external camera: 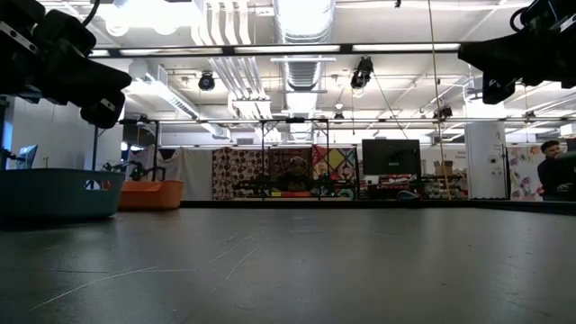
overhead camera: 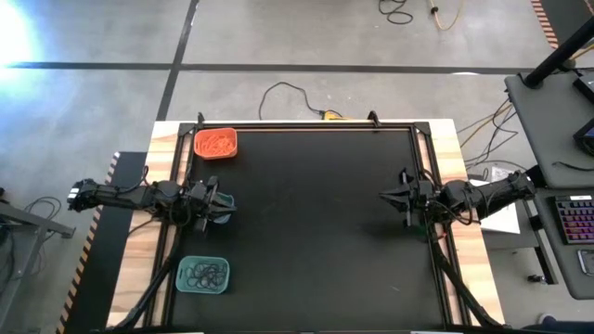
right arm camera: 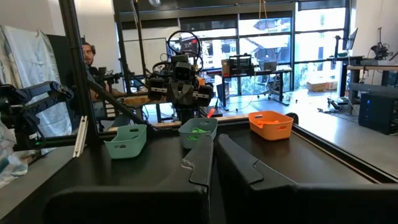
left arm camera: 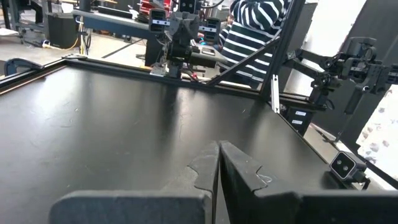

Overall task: Sort rubber bands into baskets
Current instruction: Return to Home Position

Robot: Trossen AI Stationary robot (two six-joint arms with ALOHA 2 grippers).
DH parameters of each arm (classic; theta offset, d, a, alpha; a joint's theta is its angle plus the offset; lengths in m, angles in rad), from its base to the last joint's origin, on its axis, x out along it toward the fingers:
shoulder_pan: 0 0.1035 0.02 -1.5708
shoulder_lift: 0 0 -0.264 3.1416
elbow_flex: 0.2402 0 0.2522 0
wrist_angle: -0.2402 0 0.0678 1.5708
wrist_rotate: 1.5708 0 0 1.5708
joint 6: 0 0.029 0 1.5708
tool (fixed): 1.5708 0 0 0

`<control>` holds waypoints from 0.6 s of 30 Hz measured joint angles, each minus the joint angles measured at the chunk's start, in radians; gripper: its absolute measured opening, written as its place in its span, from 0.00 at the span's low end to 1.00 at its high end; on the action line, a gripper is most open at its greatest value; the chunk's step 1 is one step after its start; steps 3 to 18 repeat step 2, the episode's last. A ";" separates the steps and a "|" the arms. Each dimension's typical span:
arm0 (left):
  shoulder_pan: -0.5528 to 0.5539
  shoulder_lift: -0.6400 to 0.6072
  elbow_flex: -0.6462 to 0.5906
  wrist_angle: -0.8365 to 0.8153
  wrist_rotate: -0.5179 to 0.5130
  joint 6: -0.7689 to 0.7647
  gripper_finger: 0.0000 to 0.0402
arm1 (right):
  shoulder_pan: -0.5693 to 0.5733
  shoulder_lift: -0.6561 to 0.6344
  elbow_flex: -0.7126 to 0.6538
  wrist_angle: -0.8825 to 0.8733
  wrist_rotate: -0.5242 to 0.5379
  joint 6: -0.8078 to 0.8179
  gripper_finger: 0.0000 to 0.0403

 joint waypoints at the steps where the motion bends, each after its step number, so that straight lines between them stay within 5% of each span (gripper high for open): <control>1: 0.000 0.000 0.000 0.000 0.000 0.000 0.00 | 0.000 0.000 0.000 0.000 0.000 0.000 0.03; 18: 0.000 0.000 0.000 0.000 0.000 0.000 0.00 | 0.000 0.000 0.000 0.000 0.000 0.000 0.03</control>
